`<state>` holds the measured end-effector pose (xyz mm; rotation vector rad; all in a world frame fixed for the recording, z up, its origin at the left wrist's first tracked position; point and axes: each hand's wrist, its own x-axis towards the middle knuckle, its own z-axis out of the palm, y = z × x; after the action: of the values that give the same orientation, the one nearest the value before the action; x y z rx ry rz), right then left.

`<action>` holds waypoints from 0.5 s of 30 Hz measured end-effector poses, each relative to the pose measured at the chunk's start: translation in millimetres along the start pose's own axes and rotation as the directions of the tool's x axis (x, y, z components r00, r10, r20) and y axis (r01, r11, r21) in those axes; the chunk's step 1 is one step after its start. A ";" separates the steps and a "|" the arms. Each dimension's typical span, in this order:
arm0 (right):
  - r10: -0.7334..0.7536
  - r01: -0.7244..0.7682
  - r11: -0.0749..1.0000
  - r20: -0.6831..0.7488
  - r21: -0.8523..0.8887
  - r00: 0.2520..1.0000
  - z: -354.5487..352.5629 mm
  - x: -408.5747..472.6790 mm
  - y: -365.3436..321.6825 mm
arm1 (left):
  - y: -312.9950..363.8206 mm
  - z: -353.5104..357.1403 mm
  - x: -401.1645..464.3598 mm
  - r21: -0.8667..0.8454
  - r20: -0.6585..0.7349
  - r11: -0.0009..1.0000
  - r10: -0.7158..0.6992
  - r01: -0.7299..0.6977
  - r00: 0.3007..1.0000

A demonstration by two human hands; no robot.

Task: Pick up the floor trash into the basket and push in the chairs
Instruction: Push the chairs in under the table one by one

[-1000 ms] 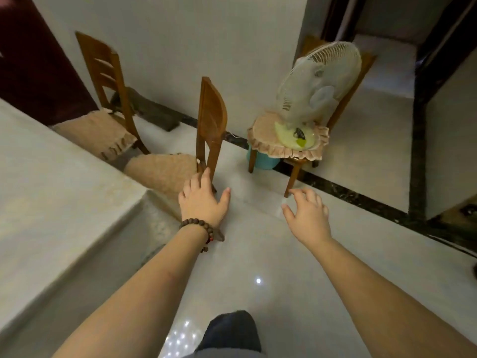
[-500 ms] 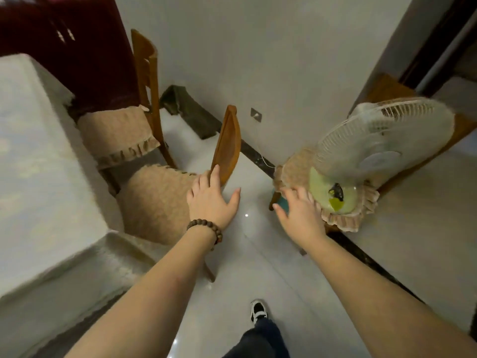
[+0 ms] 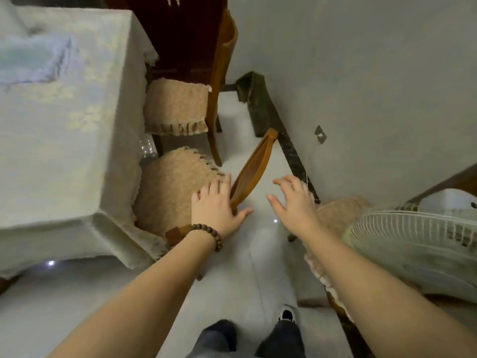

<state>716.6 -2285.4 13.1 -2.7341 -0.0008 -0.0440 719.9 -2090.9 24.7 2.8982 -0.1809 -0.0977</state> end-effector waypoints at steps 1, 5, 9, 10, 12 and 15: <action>-0.060 0.060 0.998 0.022 0.002 0.998 -0.9 13.8 2.1 | 0.8 3.0 3.2 0.023 0.003 0.999 -0.026 0.026 1.000; -0.299 0.301 0.954 0.106 -0.006 0.948 -2.9 65.3 9.3 | -4.2 17.5 11.8 0.064 0.013 0.980 -0.188 0.187 0.982; -0.519 0.533 0.846 0.238 0.006 0.821 -4.7 108.8 15.7 | -6.1 28.5 14.1 0.090 0.048 0.941 -0.330 0.325 0.943; -0.559 0.581 0.814 0.277 0.005 0.781 -4.8 118.0 17.3 | -4.7 29.4 15.0 0.101 0.060 0.934 -0.349 0.342 0.935; -0.616 0.659 0.752 0.343 -0.013 0.709 -3.6 134.1 20.0 | -2.0 30.6 17.0 0.122 0.093 0.924 -0.373 0.362 0.923; -0.678 0.773 0.622 0.407 -0.126 0.612 9.9 160.1 25.4 | 2.1 36.0 19.6 0.189 0.122 0.907 -0.403 0.377 0.907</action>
<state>877.1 -2305.8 -1.1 -2.7736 -1.3306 0.1915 736.2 -2103.7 -10.7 3.0447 0.3912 -0.4009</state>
